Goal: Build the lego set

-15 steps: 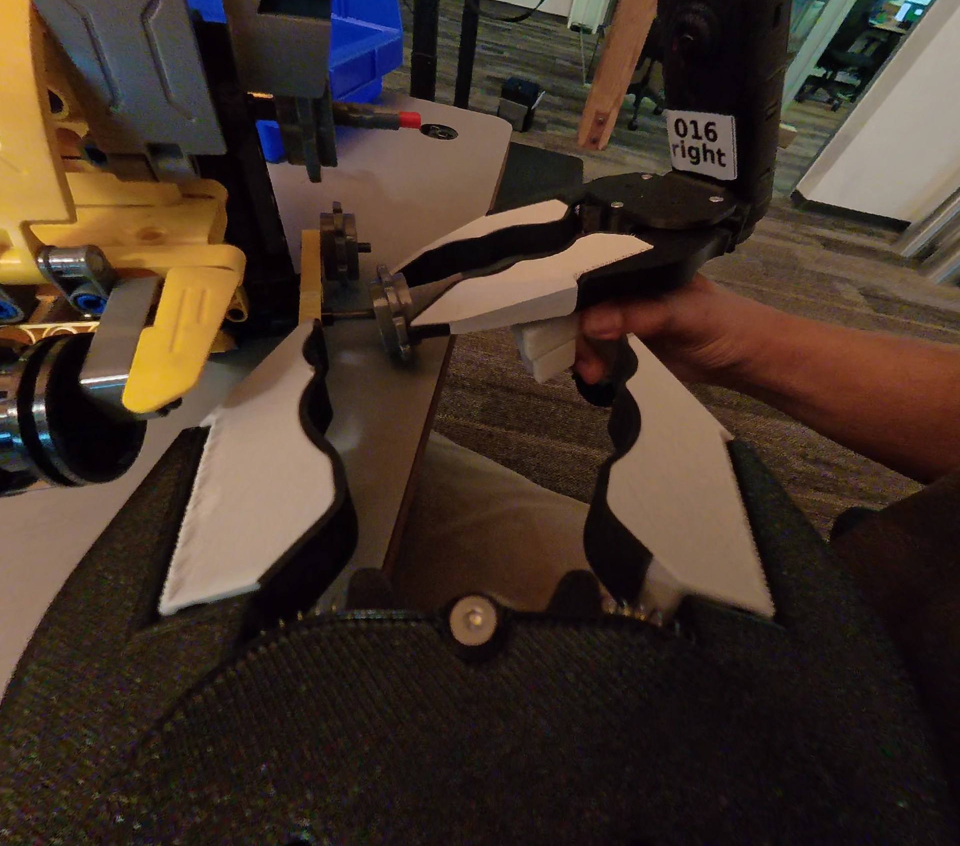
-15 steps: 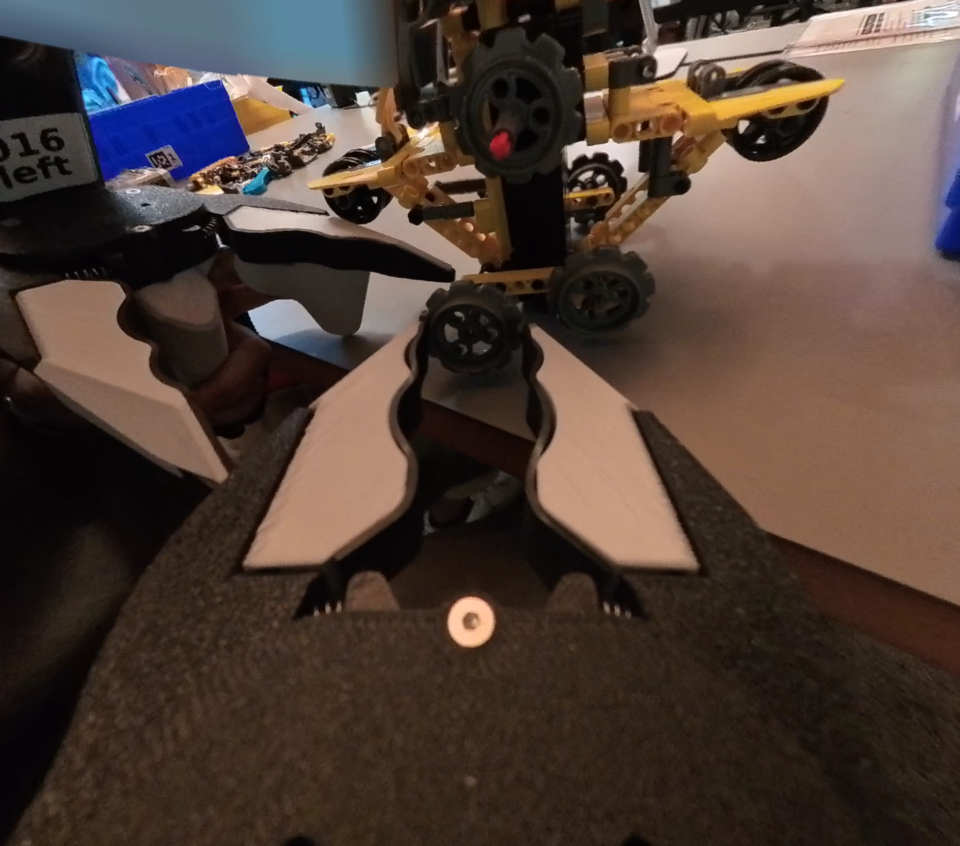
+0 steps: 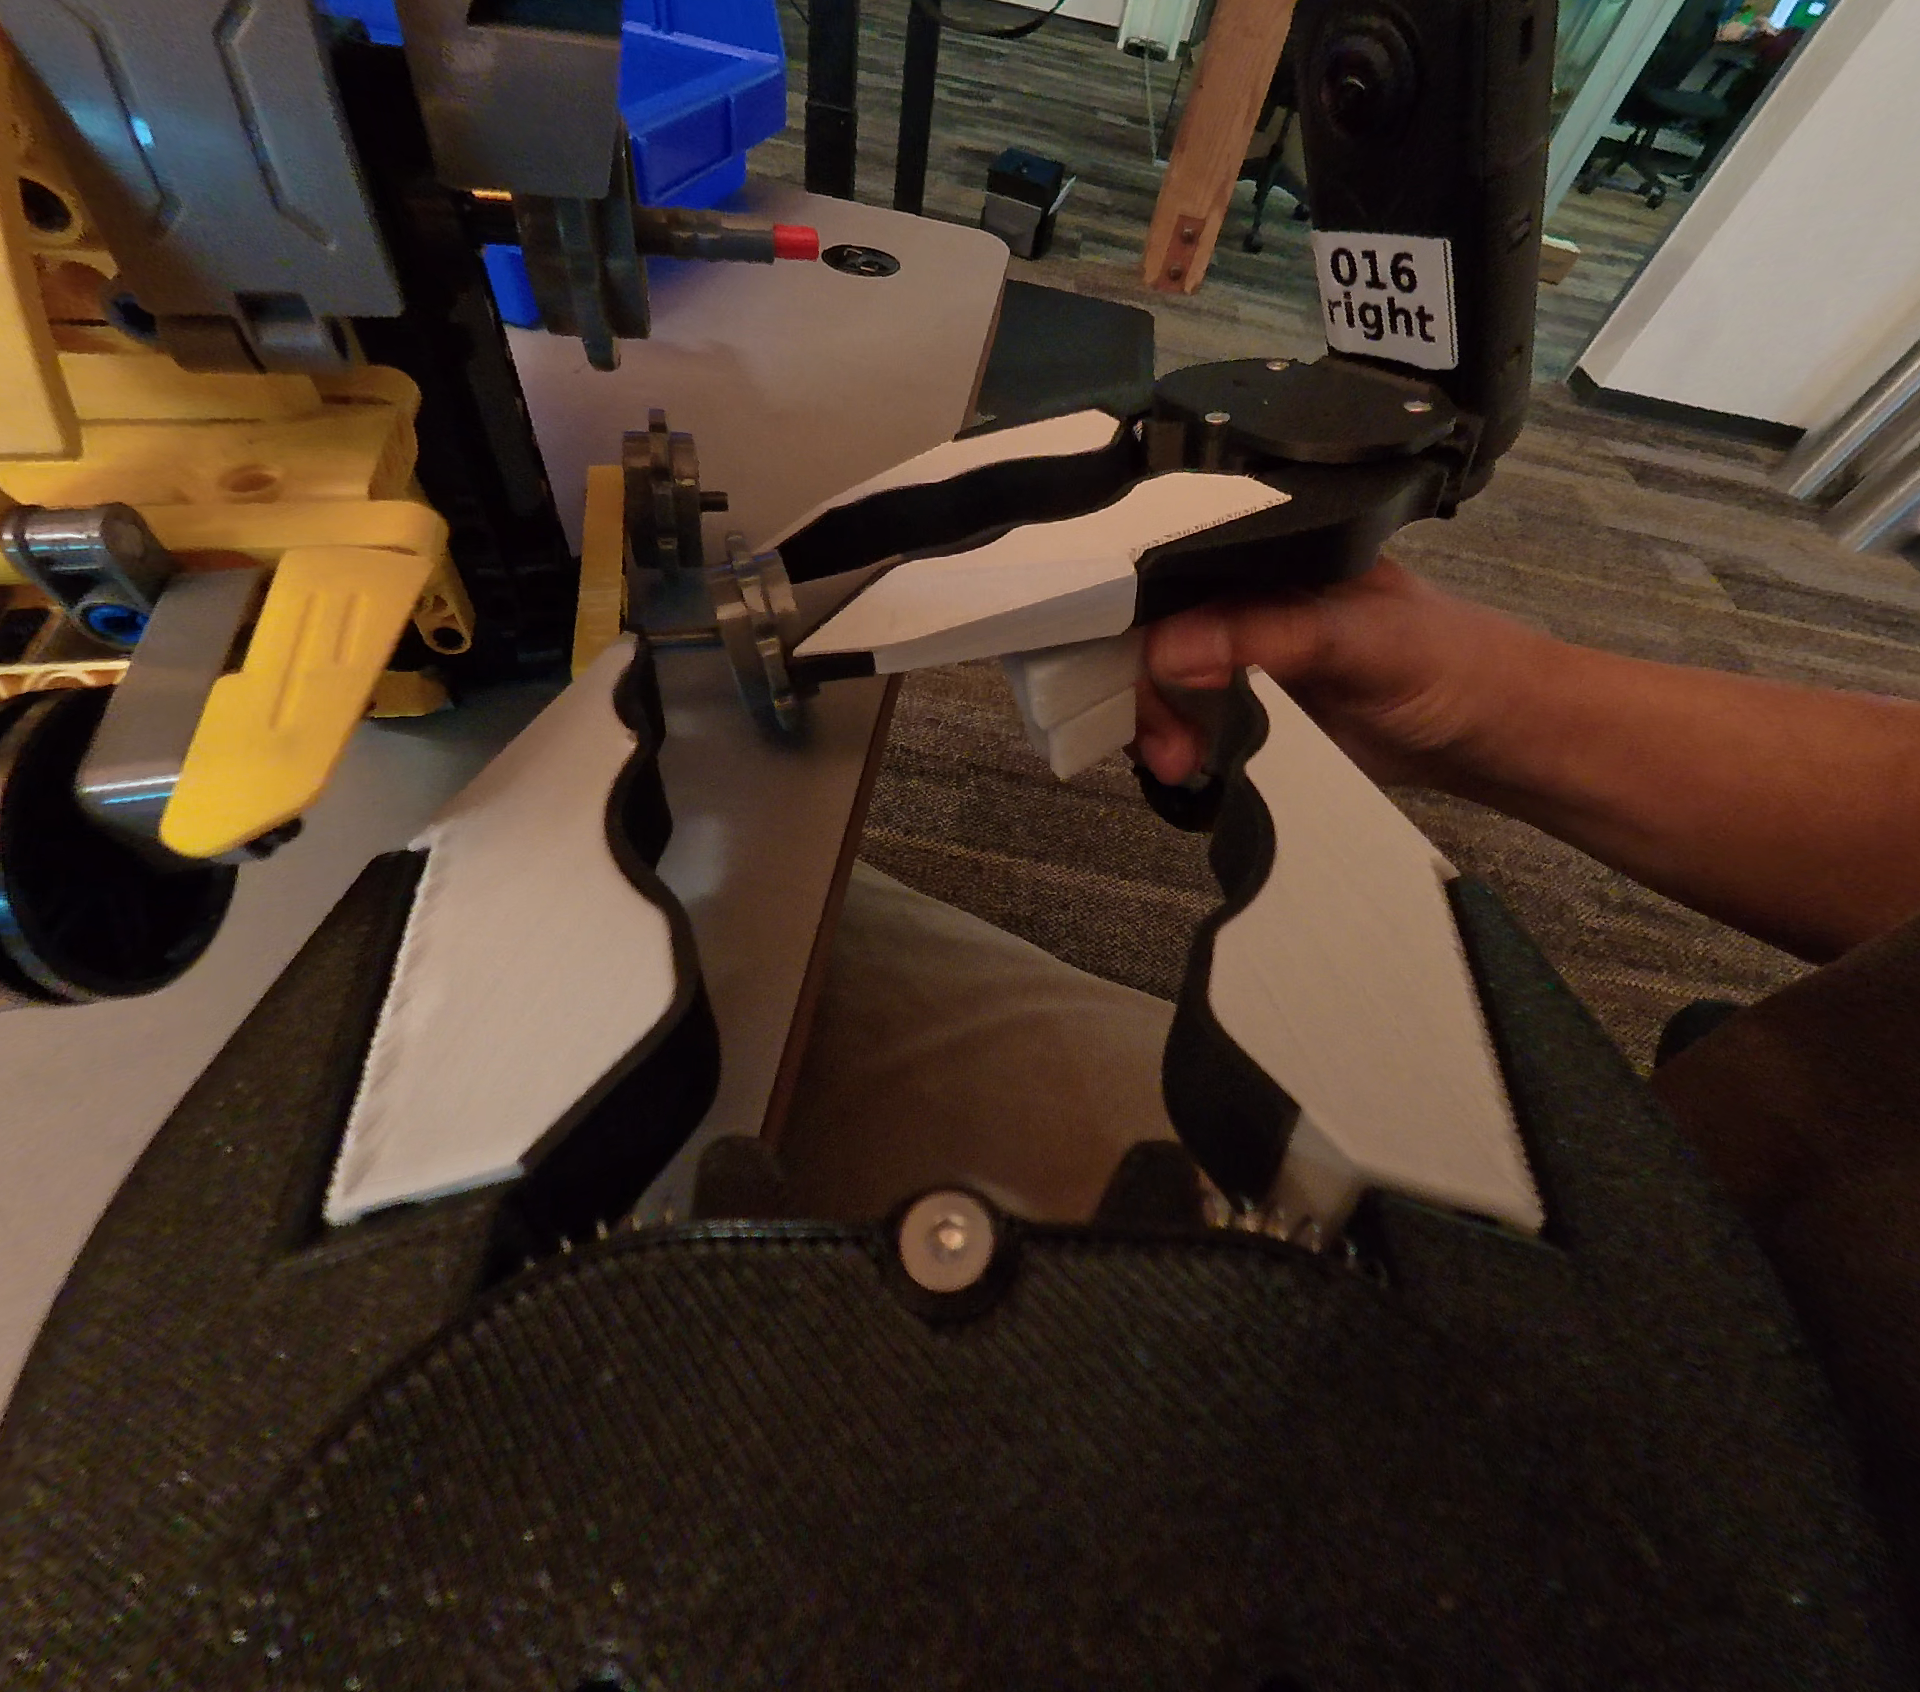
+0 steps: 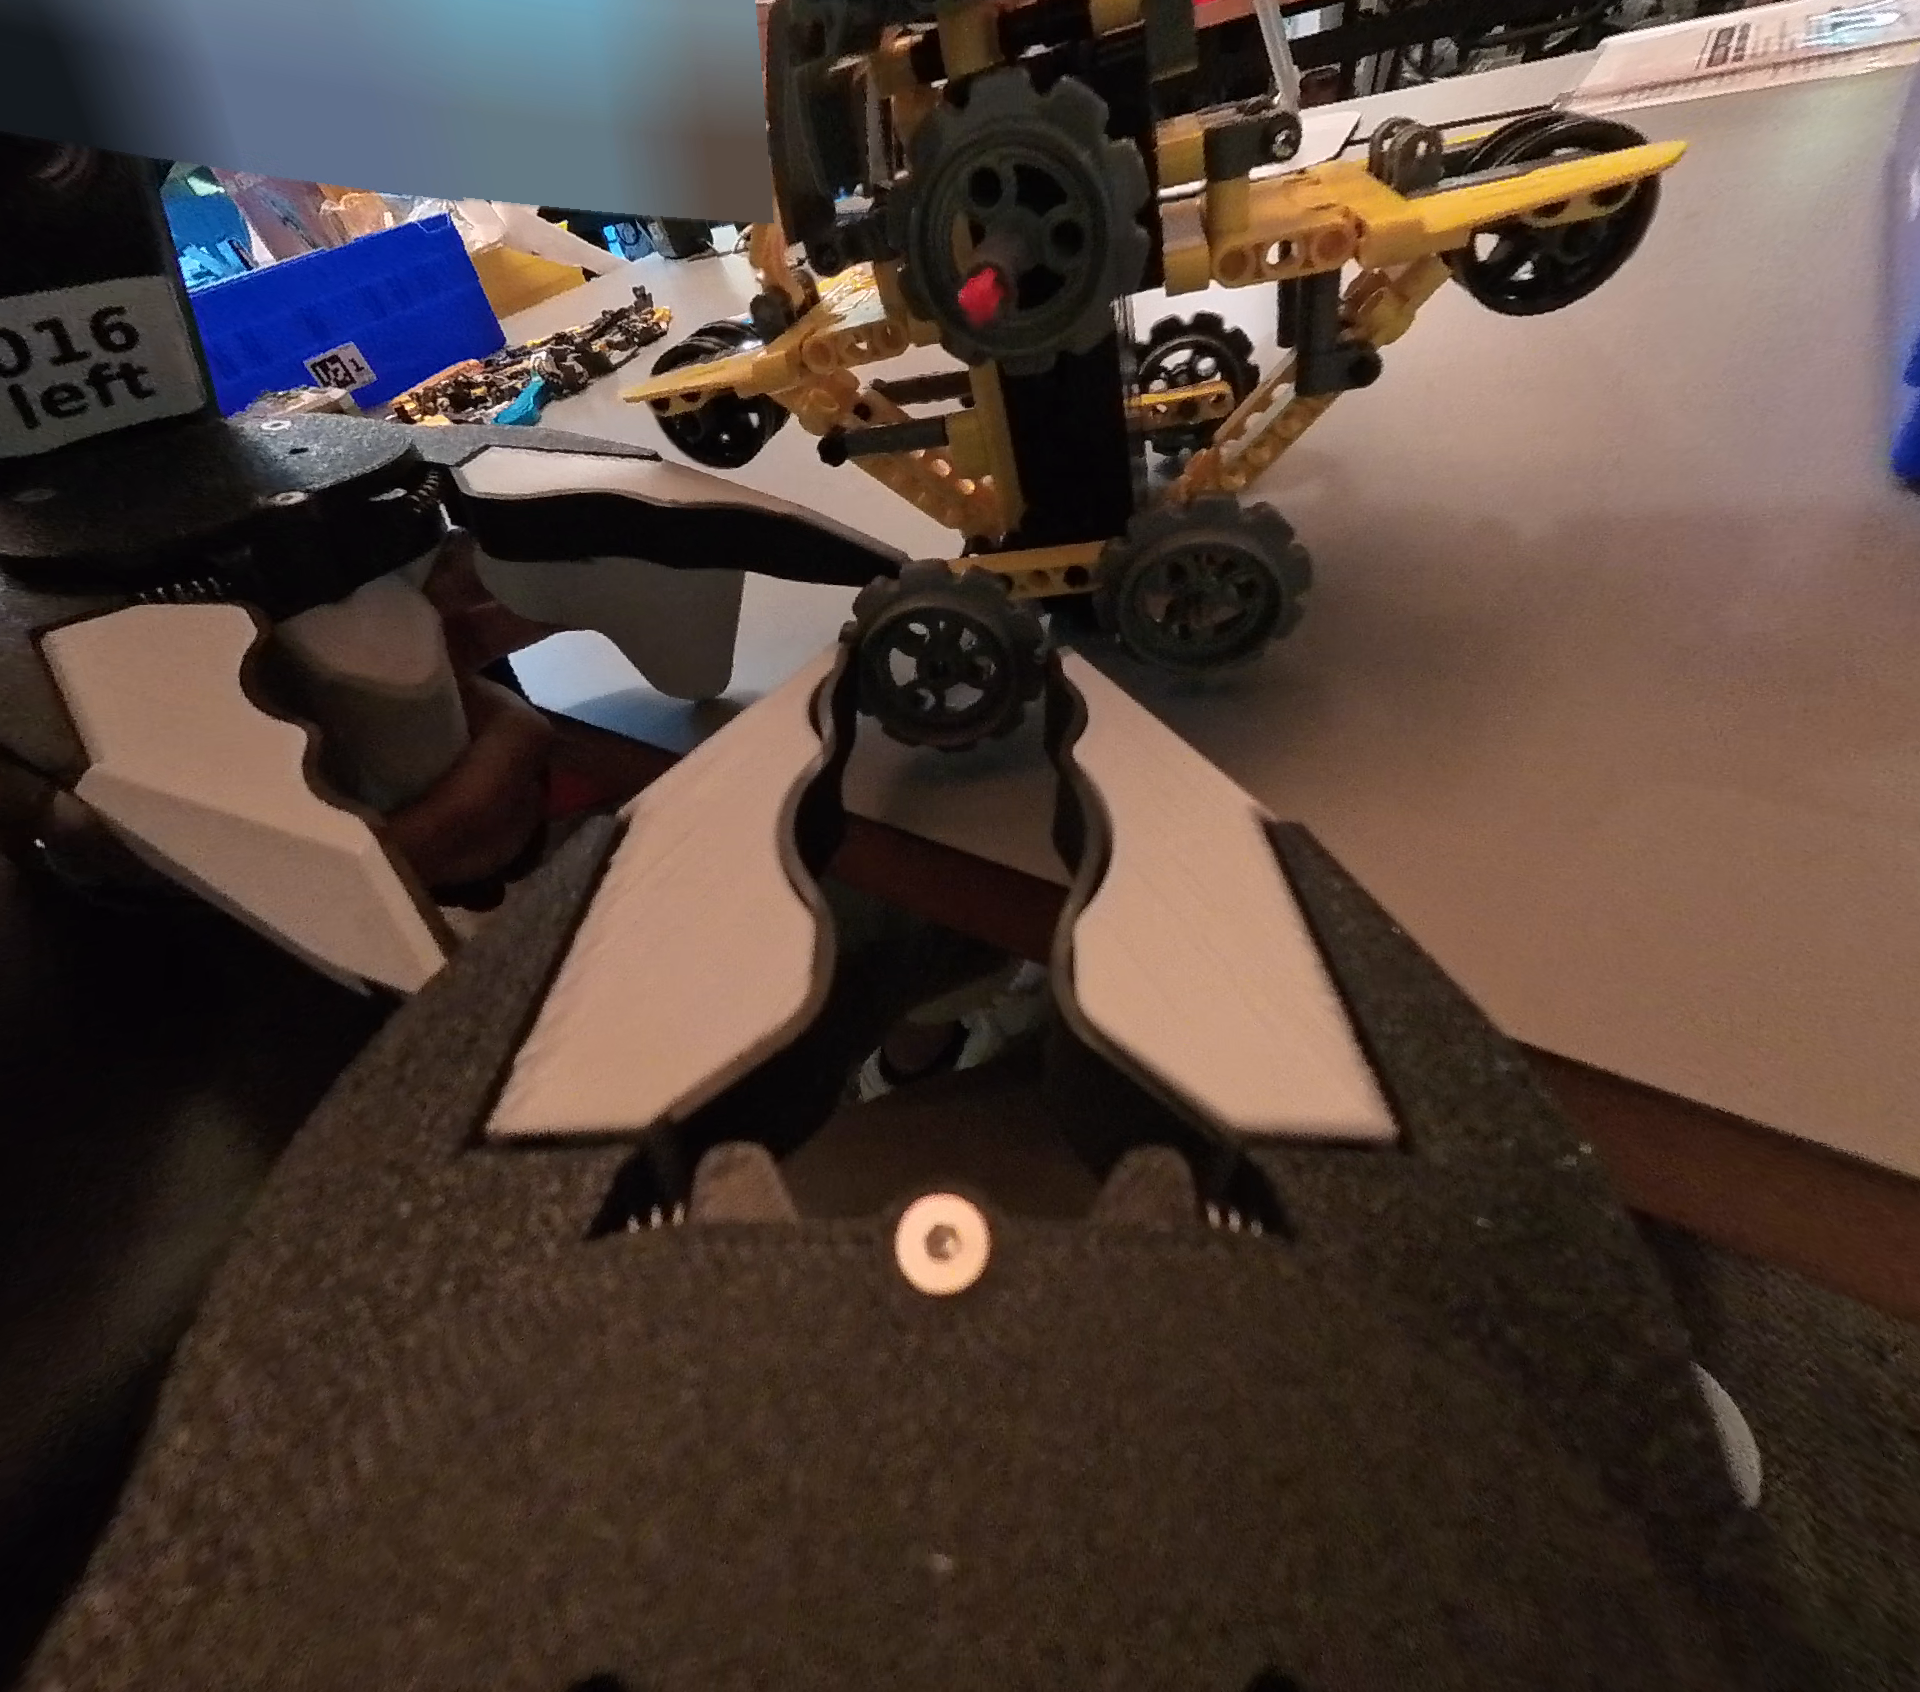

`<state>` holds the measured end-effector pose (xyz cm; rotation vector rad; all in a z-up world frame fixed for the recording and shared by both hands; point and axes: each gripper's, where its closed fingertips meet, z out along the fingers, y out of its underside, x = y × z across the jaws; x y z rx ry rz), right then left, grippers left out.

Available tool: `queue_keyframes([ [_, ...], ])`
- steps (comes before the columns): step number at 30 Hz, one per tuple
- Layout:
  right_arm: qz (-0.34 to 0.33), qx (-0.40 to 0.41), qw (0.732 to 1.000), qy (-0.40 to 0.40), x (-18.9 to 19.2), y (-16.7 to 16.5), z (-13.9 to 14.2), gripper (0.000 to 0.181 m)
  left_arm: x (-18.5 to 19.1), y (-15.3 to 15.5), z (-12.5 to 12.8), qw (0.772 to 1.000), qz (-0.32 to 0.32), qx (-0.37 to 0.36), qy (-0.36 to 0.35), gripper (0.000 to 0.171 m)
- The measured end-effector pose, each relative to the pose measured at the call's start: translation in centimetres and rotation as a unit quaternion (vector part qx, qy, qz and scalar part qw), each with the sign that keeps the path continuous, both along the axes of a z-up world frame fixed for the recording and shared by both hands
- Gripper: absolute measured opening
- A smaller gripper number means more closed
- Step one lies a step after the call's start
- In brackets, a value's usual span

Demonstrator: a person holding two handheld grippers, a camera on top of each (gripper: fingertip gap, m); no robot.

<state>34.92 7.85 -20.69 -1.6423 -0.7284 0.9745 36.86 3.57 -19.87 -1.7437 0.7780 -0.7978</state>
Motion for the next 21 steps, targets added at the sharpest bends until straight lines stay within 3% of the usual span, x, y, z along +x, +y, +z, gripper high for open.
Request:
queue_keyframes([
  [10,-0.027,0.0,0.999,0.017,-0.2,0.0,0.0,0.036,0.0,-0.6,-0.2,1.0,-0.005,-0.007,0.014,0.104],
  [17,-0.059,0.005,0.998,0.03,-0.1,0.1,0.2,0.035,-0.6,-0.3,-1.0,0.997,0.019,0.002,0.07,0.111],
  [21,-0.076,0.004,0.996,0.045,-0.1,0.2,0.3,0.036,-0.7,-1.4,-1.0,0.997,-0.001,-0.004,0.073,0.11],
])
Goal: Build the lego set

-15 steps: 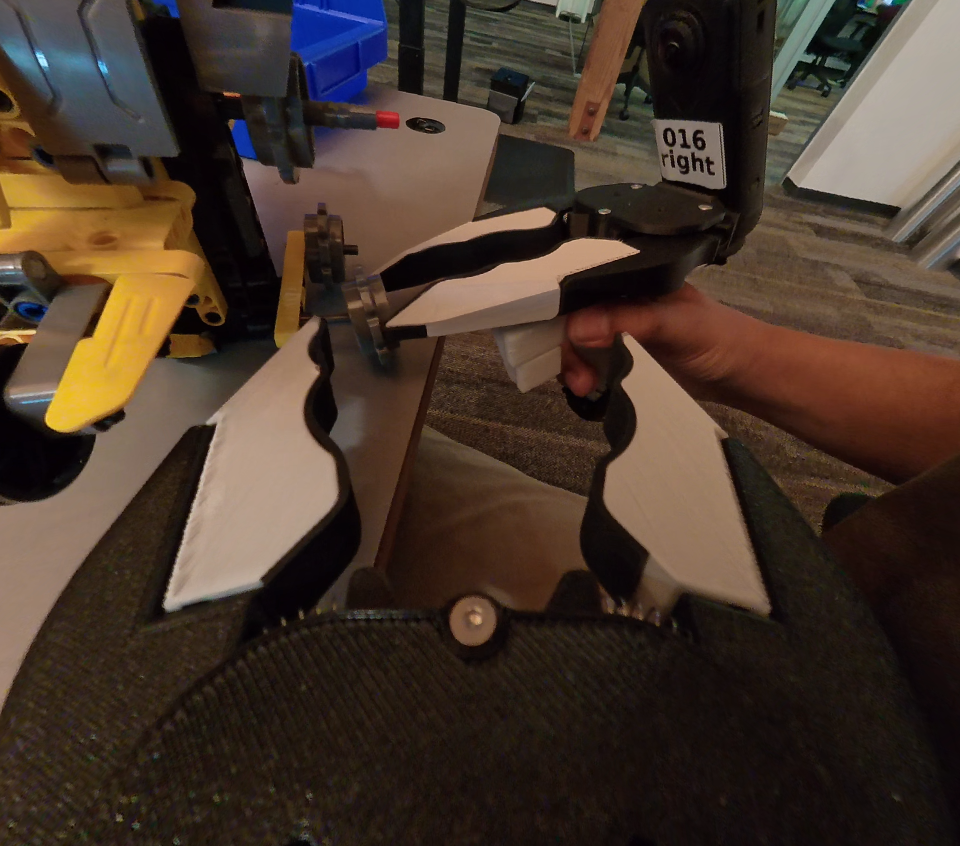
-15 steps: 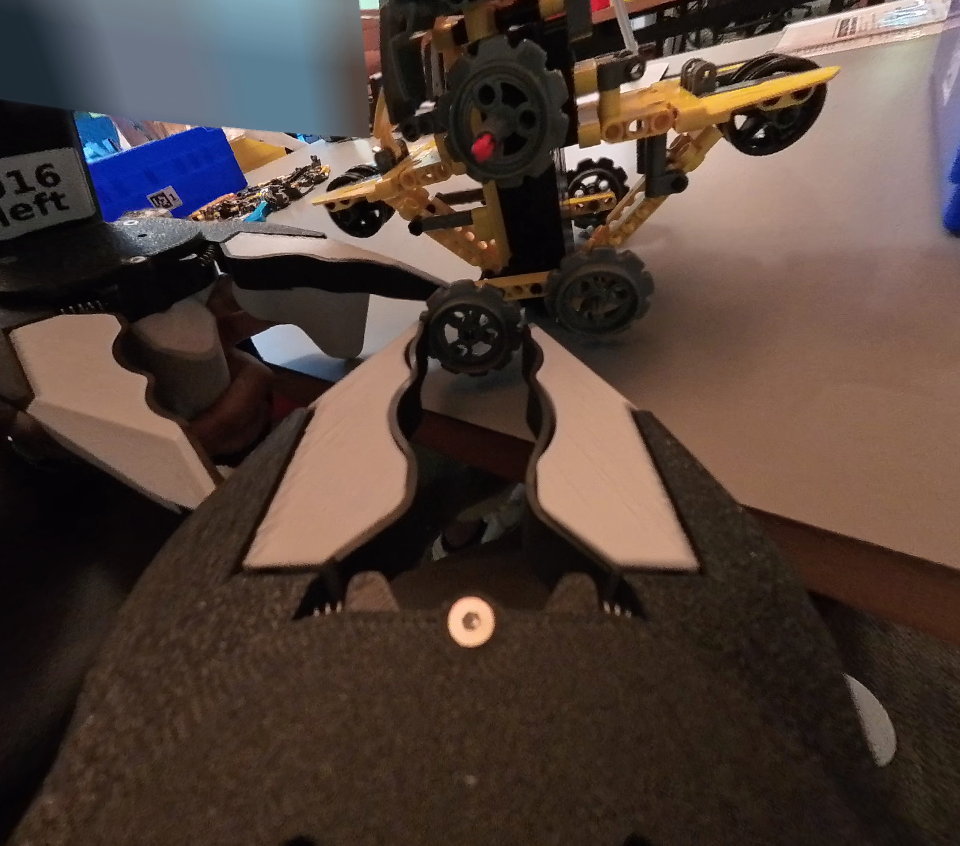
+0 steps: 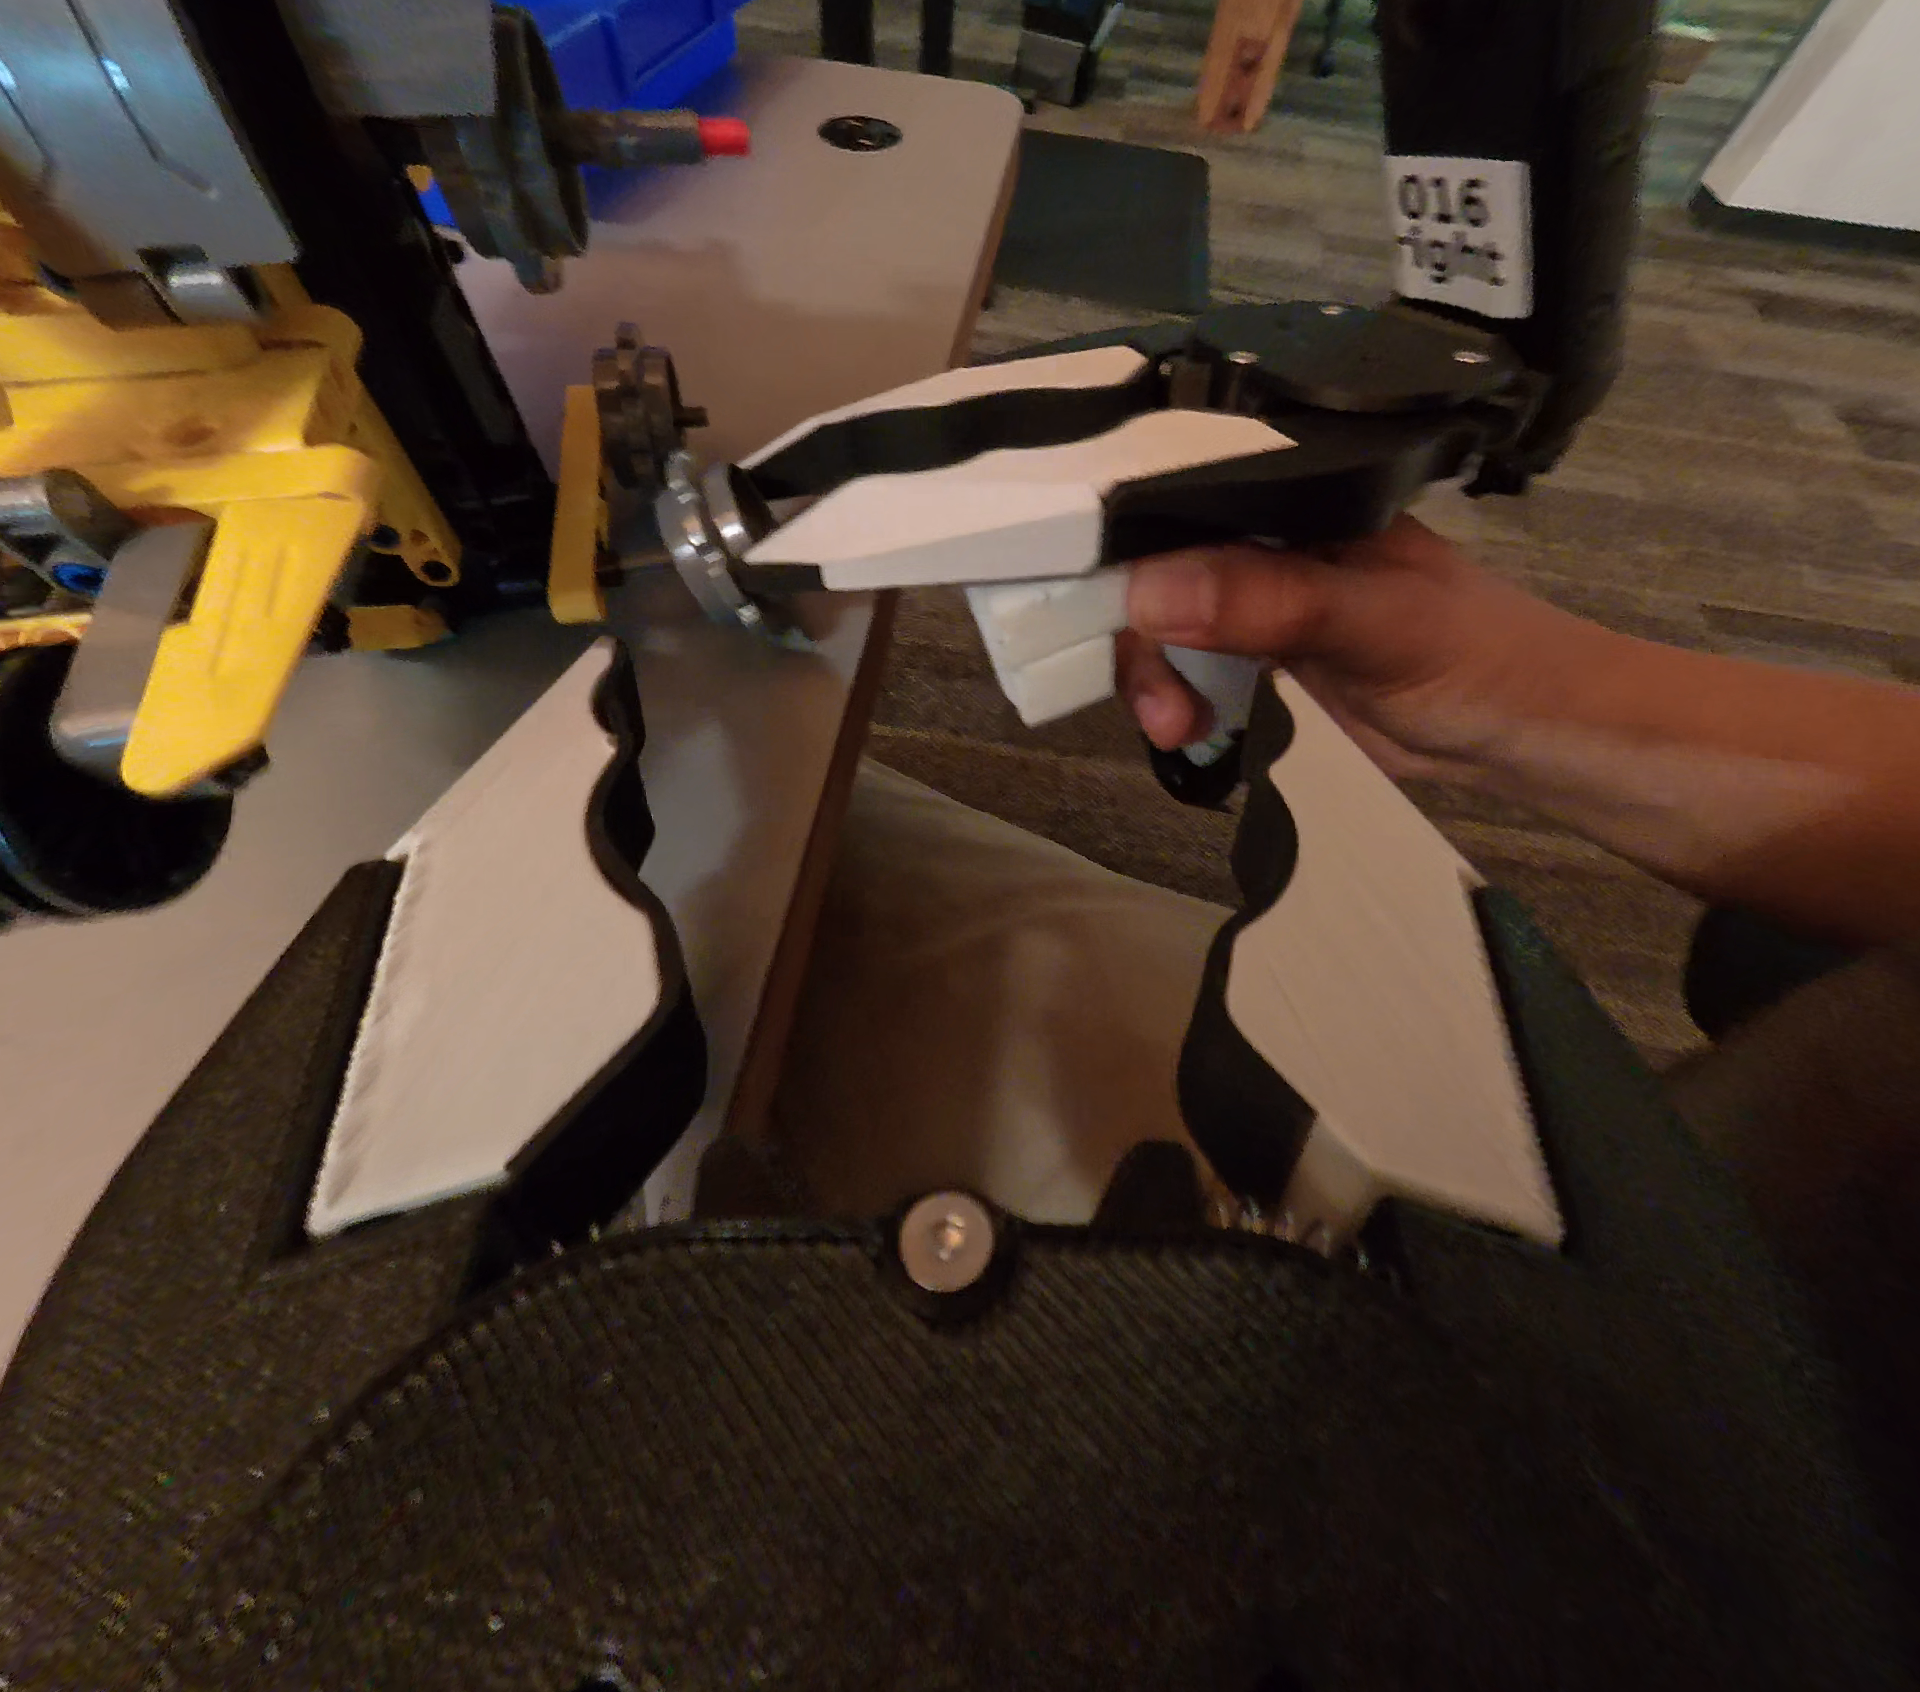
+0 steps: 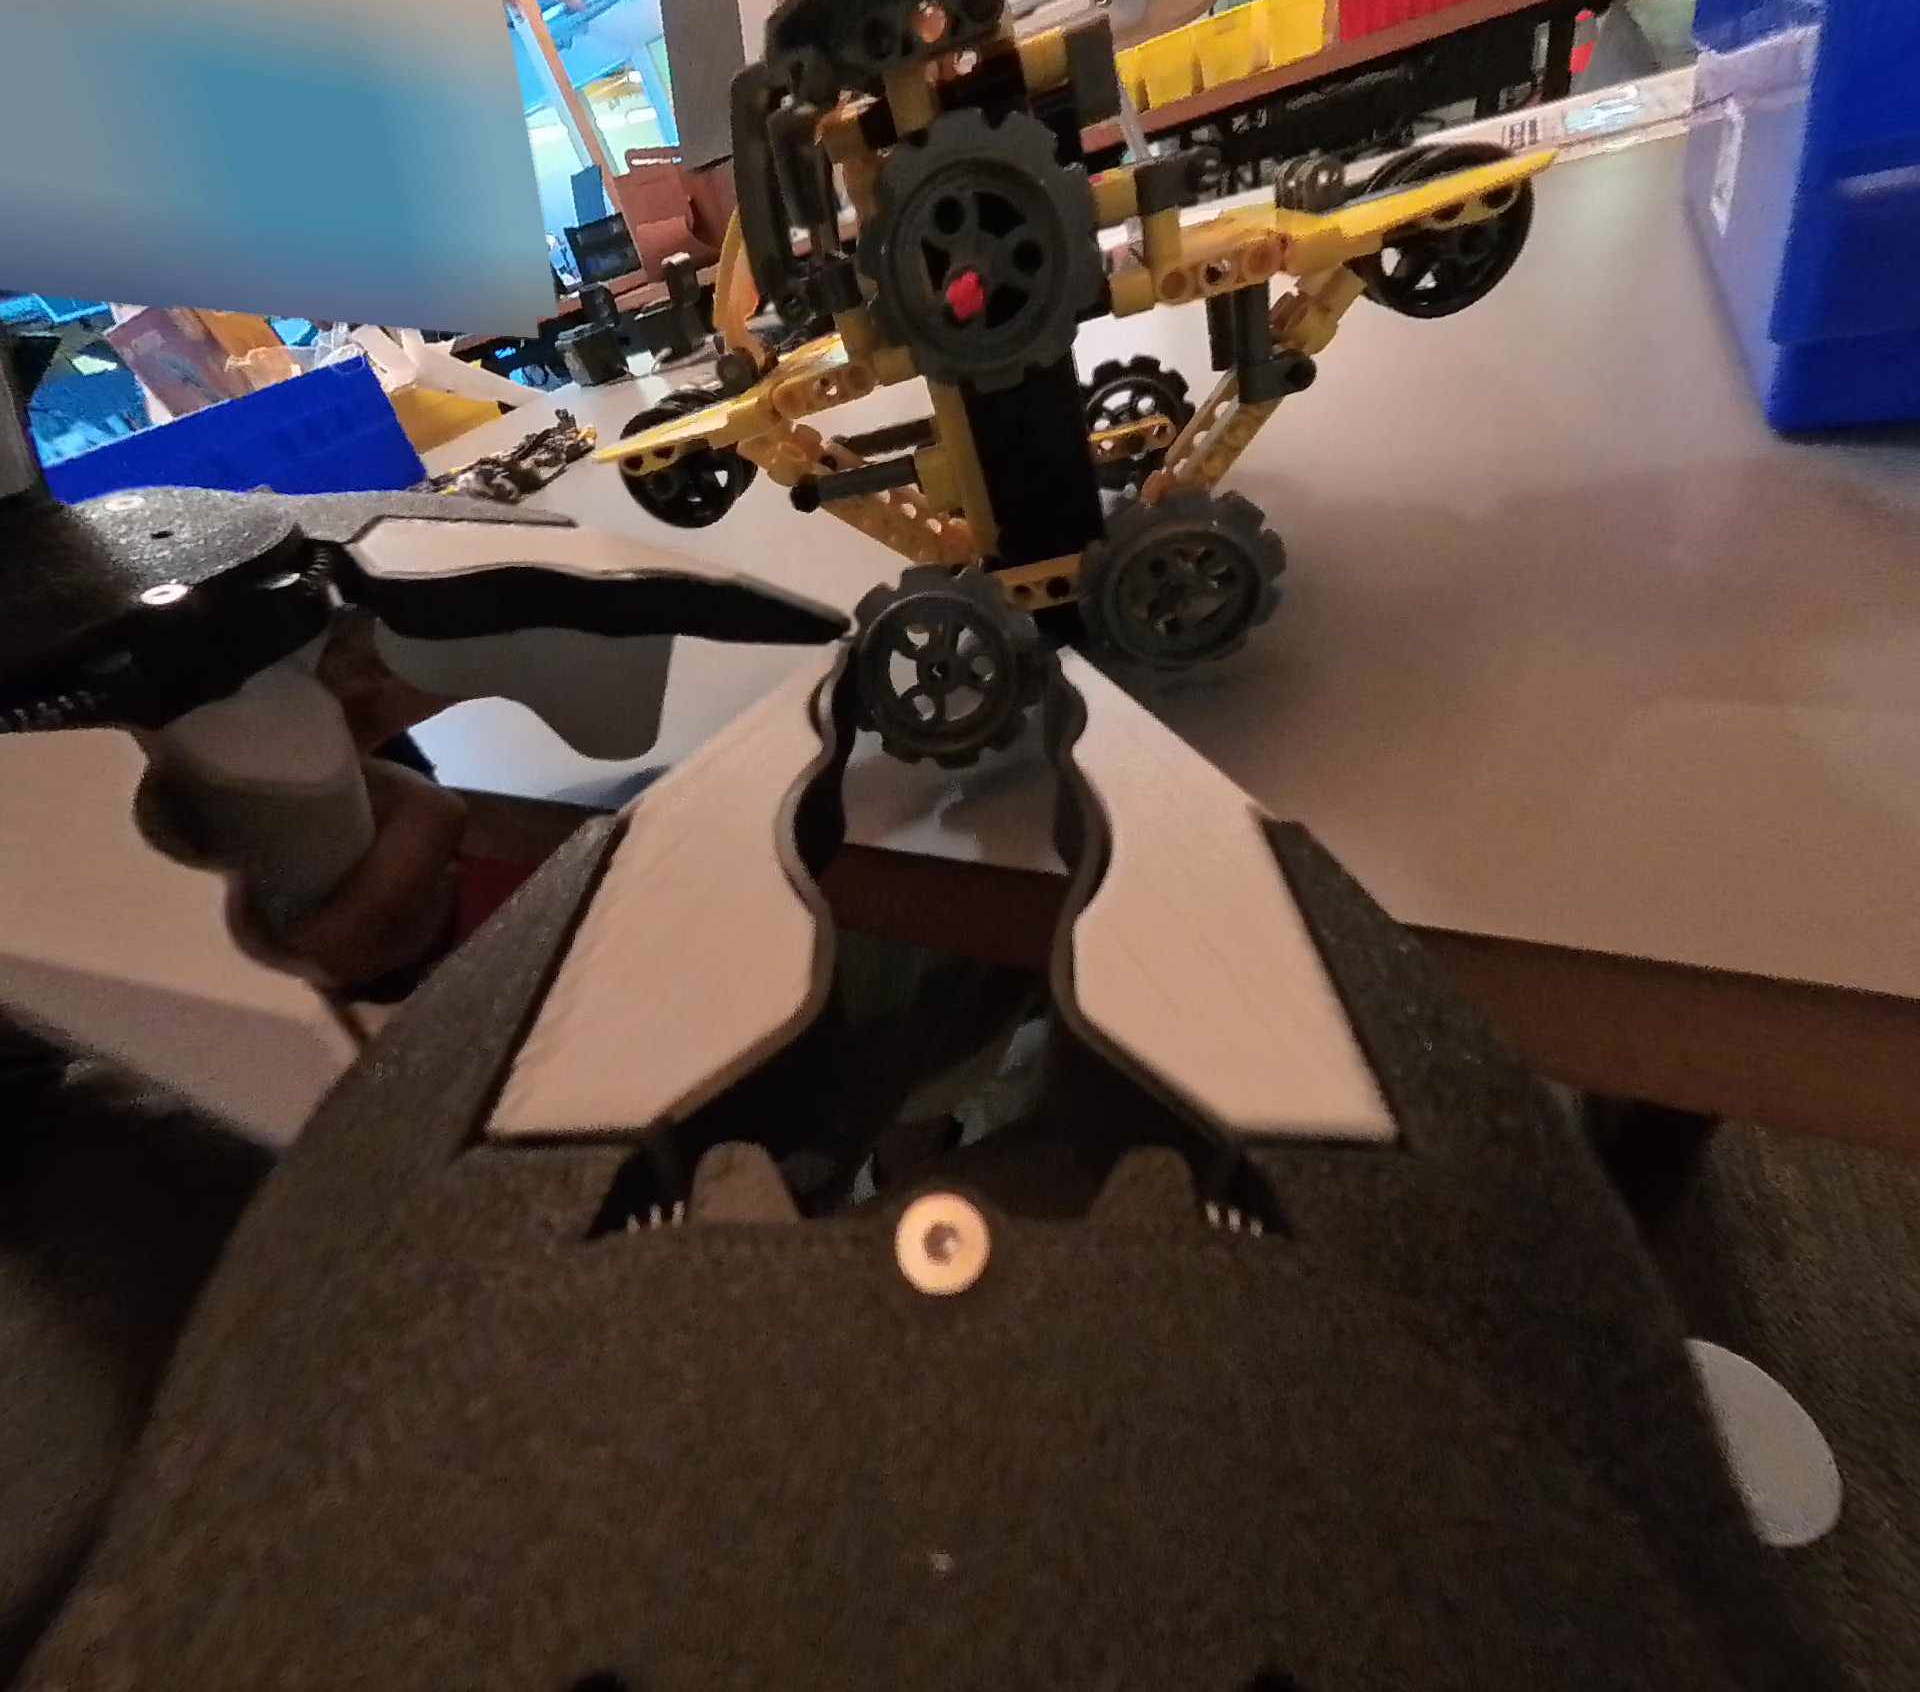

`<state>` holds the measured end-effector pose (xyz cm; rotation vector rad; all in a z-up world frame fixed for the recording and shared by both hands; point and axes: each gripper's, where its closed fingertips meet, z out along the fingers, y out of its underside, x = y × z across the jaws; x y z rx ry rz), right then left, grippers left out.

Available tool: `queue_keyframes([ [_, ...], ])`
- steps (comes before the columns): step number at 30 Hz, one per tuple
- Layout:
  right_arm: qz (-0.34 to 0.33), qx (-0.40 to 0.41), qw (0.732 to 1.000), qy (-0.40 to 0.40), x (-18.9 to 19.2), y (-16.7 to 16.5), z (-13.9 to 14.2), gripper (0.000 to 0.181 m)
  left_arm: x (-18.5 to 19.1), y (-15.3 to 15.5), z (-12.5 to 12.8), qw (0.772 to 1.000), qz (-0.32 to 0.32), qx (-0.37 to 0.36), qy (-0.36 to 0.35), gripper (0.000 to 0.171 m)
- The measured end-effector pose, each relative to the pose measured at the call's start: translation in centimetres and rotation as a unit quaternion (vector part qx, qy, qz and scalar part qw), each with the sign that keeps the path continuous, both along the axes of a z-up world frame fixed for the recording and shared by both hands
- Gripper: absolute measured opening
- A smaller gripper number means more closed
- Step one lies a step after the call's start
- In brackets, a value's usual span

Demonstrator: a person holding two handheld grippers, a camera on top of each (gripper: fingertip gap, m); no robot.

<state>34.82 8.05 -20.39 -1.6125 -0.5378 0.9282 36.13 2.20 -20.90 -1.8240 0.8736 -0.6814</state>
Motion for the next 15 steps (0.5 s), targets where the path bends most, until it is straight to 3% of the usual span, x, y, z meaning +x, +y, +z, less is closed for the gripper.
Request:
queue_keyframes([
  [8,-0.013,-0.005,1.0,0.015,0.0,0.0,-0.1,0.035,-0.7,-1.2,-0.1,1.0,-0.02,-0.018,-0.013,0.111],
  [15,-0.011,-0.02,1.0,0.003,0.0,-0.1,-0.4,0.035,-0.2,1.1,-0.5,0.999,0.013,0.017,0.043,0.119],
])
